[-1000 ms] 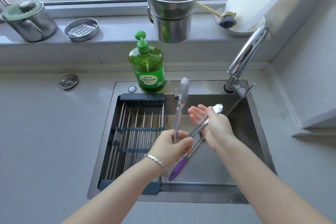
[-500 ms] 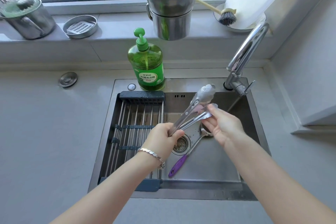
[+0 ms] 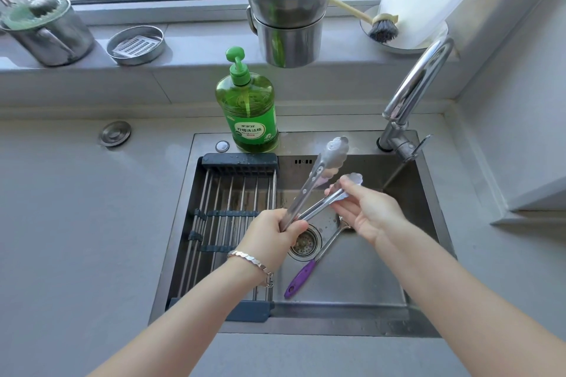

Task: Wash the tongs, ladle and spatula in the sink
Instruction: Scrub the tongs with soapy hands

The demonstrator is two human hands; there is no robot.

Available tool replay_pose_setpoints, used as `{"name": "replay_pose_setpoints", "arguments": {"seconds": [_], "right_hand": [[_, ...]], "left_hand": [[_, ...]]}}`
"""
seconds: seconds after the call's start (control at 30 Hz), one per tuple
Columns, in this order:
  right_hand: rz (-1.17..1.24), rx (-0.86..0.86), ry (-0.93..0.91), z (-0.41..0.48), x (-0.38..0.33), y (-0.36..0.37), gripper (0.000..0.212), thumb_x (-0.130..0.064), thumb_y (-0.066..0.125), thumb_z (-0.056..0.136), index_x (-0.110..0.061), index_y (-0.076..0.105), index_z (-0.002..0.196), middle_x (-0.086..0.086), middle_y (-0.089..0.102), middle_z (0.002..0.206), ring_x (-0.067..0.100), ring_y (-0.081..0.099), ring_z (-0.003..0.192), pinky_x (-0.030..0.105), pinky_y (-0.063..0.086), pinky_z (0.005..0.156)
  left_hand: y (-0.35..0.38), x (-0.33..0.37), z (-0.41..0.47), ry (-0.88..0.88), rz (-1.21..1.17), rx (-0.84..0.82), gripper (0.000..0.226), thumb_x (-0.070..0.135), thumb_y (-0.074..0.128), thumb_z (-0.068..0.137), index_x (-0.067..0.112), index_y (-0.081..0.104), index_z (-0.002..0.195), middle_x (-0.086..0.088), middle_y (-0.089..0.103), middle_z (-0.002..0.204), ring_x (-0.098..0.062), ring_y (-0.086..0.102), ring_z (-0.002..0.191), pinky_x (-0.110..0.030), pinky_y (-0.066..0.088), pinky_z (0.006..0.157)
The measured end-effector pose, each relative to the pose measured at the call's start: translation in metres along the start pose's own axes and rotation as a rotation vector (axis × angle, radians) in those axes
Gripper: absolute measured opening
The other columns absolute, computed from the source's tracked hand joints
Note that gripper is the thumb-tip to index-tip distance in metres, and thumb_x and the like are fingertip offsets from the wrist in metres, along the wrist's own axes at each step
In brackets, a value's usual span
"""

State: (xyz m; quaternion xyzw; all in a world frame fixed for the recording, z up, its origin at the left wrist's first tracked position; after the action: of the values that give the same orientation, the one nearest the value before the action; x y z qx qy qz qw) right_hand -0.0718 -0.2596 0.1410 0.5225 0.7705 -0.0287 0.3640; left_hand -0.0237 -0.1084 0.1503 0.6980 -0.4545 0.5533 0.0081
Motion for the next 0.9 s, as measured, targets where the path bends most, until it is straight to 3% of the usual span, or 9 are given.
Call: {"name": "replay_pose_setpoints", "arguments": {"seconds": [0.1,0.27,0.4,0.53,0.63,0.73,0.8,0.9], "right_hand": [[0.013,0.028,-0.049,-0.005,0.003,0.007,0.012,-0.009,0.057,0.091,0.001,0.060,0.086,0.013,0.069,0.067,0.016,0.068,0.051,0.025,0.058,0.051],[-0.164,-0.034,-0.138,-0.020,0.032,0.013,0.010,-0.003,0.057,0.089,0.003,0.065,0.088,0.013,0.069,0.083,0.015,0.068,0.067,0.021,0.058,0.065],[-0.296,-0.080,-0.199,-0.024,0.047,0.010,0.024,-0.001,0.067,0.080,0.001,0.066,0.104,0.013,0.072,0.098,0.019,0.067,0.090,0.026,0.054,0.084],[-0.234,-0.151,-0.081,-0.027,0.042,0.010,0.029,0.007,0.067,0.077,0.006,0.063,0.106,0.019,0.070,0.097,0.025,0.070,0.084,0.029,0.057,0.077],[-0.145,-0.090,-0.077,-0.024,0.024,0.008,0.006,-0.004,0.065,0.083,0.000,0.066,0.087,0.012,0.071,0.079,0.019,0.070,0.064,0.024,0.059,0.062],[-0.238,-0.085,-0.114,-0.031,0.034,0.013,0.007,-0.010,0.065,0.085,-0.004,0.066,0.088,0.012,0.071,0.082,0.021,0.068,0.070,0.026,0.058,0.069],[-0.361,-0.136,-0.128,-0.036,0.041,0.017,0.008,-0.007,0.068,0.082,-0.009,0.066,0.089,0.008,0.069,0.078,0.014,0.065,0.064,0.023,0.056,0.067],[-0.283,-0.120,-0.113,-0.032,0.029,0.017,0.008,-0.003,0.069,0.080,-0.010,0.065,0.082,0.010,0.068,0.078,0.017,0.064,0.062,0.027,0.057,0.073]], "left_hand": [[0.002,0.004,0.000,0.016,-0.002,0.021,0.032,0.023,0.056,0.091,-0.008,0.059,0.088,-0.008,0.042,0.064,-0.013,0.033,0.050,-0.026,0.032,0.052],[0.004,0.009,0.004,-0.019,-0.078,-0.010,0.017,0.022,0.058,0.090,0.011,0.056,0.077,0.000,0.042,0.059,-0.012,0.038,0.051,-0.025,0.037,0.053],[0.006,0.005,0.006,-0.024,-0.116,-0.054,0.023,0.016,0.059,0.087,-0.007,0.057,0.084,0.001,0.038,0.055,-0.014,0.034,0.050,-0.027,0.033,0.053],[0.004,0.002,0.003,-0.003,-0.135,-0.149,0.019,0.008,0.062,0.083,-0.005,0.062,0.097,0.005,0.041,0.054,-0.006,0.035,0.046,-0.019,0.034,0.048],[0.001,0.005,-0.001,-0.030,-0.191,-0.216,0.019,0.006,0.063,0.083,-0.003,0.062,0.100,0.006,0.041,0.052,-0.004,0.038,0.042,-0.018,0.038,0.050],[0.000,0.011,0.000,-0.039,-0.274,-0.263,0.027,0.008,0.068,0.077,-0.002,0.064,0.102,0.008,0.041,0.049,-0.001,0.038,0.039,-0.014,0.037,0.045],[0.000,0.012,0.001,-0.028,-0.321,-0.299,0.029,0.009,0.069,0.072,0.007,0.067,0.101,0.007,0.042,0.051,-0.002,0.037,0.041,-0.013,0.035,0.045],[-0.002,0.009,0.001,-0.025,-0.327,-0.314,0.023,-0.004,0.065,0.078,0.012,0.066,0.095,0.013,0.045,0.050,-0.003,0.040,0.046,-0.017,0.041,0.052]]}}
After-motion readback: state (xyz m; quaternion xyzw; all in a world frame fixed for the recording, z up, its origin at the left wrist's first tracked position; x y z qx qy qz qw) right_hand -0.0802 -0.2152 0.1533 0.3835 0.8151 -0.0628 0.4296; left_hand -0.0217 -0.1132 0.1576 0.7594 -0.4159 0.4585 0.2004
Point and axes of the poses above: each hand's wrist, its own z-axis towards the middle knuckle, its own y-axis out of the palm, x = y × z, the point moved 3 cm from there along z, towards the middle knuckle
